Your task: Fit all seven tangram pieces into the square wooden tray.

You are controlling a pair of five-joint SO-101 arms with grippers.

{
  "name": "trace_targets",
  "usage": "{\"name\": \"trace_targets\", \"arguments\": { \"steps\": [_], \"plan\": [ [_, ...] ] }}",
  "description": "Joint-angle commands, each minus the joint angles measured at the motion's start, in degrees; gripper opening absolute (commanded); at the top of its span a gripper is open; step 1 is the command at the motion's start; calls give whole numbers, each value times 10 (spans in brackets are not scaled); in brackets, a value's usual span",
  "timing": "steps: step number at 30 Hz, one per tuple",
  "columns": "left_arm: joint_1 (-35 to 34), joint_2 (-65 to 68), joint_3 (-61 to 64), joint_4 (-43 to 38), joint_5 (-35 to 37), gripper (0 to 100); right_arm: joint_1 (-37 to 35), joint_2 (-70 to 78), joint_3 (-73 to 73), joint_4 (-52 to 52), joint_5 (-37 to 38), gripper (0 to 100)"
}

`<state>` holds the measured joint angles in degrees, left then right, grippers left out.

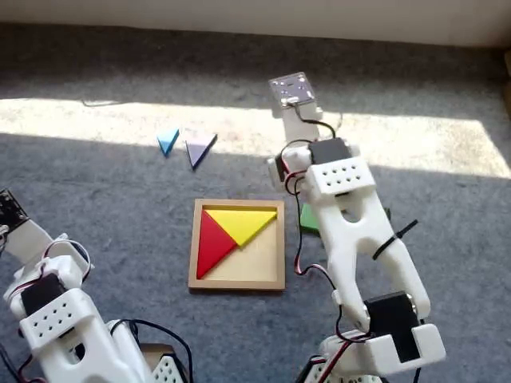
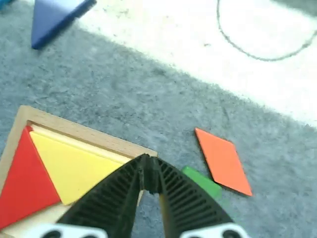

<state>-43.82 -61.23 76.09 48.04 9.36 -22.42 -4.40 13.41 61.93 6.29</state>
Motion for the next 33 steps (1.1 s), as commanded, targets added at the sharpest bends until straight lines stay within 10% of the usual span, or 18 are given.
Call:
{"name": "trace_targets", "arguments": {
  "steps": [1,10,33],
  "plan": [
    [-6,-7,-17,-10,-3,5,44,-40,17,4,0,12],
    [-6,-7,-16,-10,-3,5,48,49,41,4,-167,279],
    [-6,-7,-16,-10,-4,5,50,219,-50,36,-218,226]
  ]
}}
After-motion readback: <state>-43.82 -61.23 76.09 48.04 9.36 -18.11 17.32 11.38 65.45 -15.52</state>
